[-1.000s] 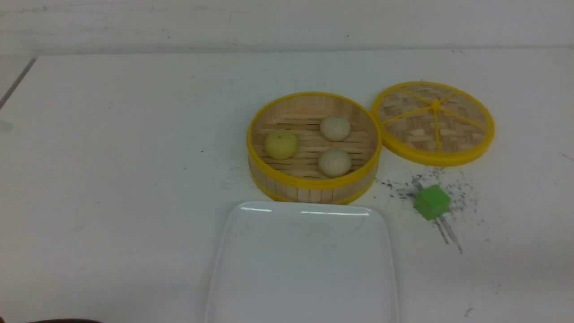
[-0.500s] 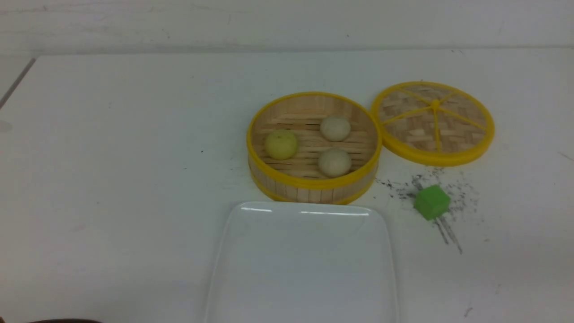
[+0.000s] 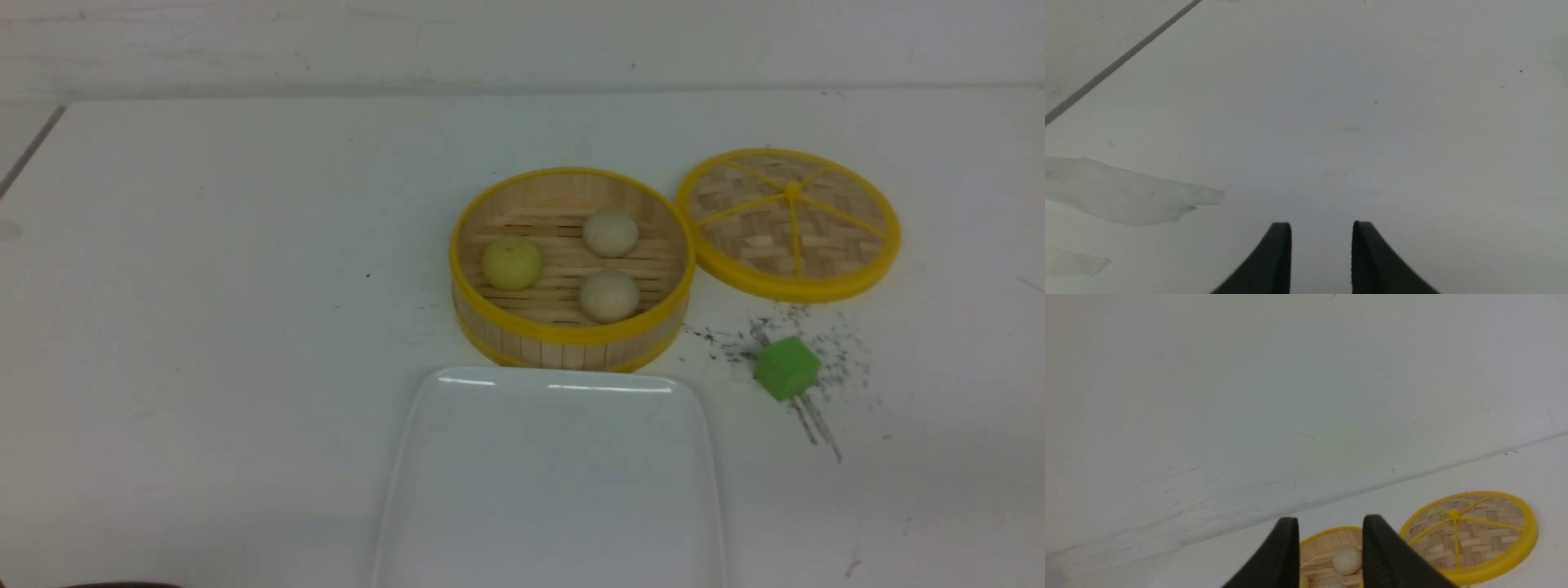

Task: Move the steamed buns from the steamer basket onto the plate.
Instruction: Use the right arm to grab the steamed stuffed bun that is closest to it

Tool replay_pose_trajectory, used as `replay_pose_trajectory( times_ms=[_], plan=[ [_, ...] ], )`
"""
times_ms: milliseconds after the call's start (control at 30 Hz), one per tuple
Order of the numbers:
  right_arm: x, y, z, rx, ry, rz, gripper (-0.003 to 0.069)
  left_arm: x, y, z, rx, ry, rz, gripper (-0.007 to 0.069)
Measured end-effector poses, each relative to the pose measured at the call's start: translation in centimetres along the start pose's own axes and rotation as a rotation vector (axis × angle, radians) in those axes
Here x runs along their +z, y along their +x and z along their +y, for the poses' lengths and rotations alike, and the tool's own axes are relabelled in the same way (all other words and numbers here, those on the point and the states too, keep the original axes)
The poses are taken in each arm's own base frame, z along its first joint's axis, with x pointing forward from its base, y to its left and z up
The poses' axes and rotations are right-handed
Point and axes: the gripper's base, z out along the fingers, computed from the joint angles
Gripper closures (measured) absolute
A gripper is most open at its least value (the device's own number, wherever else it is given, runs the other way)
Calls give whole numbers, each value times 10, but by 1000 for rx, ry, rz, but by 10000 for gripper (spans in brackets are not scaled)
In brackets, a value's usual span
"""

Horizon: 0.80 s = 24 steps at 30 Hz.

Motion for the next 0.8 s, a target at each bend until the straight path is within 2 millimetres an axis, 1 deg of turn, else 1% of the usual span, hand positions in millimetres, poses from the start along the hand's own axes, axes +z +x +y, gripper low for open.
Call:
replay_pose_trajectory(
  times_ms=[267, 567, 667, 733, 767, 800],
  plan=[
    [0, 0, 0, -2, 0, -3, 417, 0, 0, 5, 120, -57, -2, 382],
    [0, 0, 1, 13, -8, -1, 417, 0, -1, 8, 212, -94, -12, 382],
    [0, 0, 1, 14, -9, -1, 417, 0, -3, 6, 169, -72, -41, 382],
    [0, 0, 1, 20, -13, 1, 417, 0, -7, 2, 74, -28, -84, 382],
    [0, 0, 1, 20, -12, 1, 417, 0, -7, 2, 66, -27, -84, 382],
    [0, 1, 1, 27, -16, 13, 417, 0, -10, -2, -62, 23, -122, 382]
  ],
)
